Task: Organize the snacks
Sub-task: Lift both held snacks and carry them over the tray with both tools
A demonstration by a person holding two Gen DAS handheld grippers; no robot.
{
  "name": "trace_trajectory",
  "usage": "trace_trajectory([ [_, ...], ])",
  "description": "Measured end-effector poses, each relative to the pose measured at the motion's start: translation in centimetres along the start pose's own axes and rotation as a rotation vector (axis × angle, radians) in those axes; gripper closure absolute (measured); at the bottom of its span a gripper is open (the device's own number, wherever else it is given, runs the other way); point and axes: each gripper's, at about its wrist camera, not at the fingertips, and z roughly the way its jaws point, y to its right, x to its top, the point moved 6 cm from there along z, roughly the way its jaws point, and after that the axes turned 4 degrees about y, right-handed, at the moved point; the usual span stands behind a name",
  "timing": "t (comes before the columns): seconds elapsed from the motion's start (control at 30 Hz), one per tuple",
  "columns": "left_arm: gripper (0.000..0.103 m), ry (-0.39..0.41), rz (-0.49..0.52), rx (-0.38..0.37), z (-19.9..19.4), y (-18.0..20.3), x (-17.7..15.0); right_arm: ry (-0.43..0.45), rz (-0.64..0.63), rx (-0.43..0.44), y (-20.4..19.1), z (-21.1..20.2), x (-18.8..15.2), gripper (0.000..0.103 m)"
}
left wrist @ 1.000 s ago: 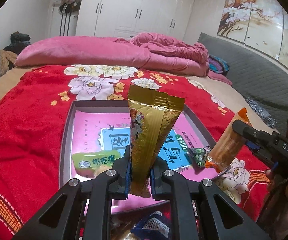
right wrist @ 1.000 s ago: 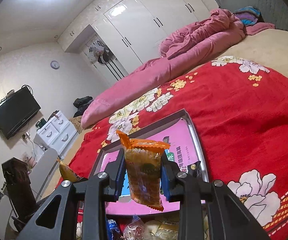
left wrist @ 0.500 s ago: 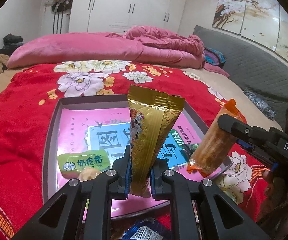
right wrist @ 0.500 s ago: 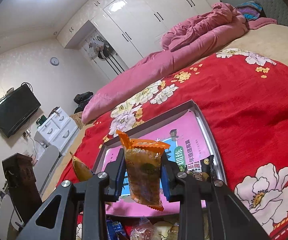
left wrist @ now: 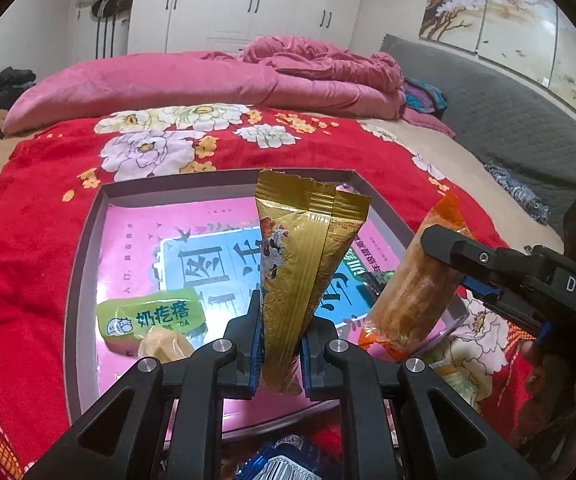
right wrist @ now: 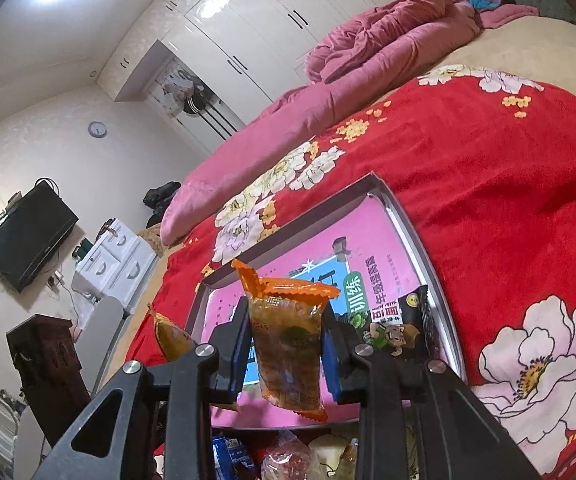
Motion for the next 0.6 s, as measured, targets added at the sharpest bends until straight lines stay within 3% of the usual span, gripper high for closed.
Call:
trace_trajectory([
  [0.2,0.088,-0.019,0.030,0.007,0.33,0.42,-0.46,-0.040,-0.005,-0.002,0.06,0.59,-0.60,0.072],
  [0.6,0.088,-0.054,0.052,0.033,0.96,0.42,-0.95,-0.054,-0.081,-0.092,0.14,0.73,-0.89,0.071],
])
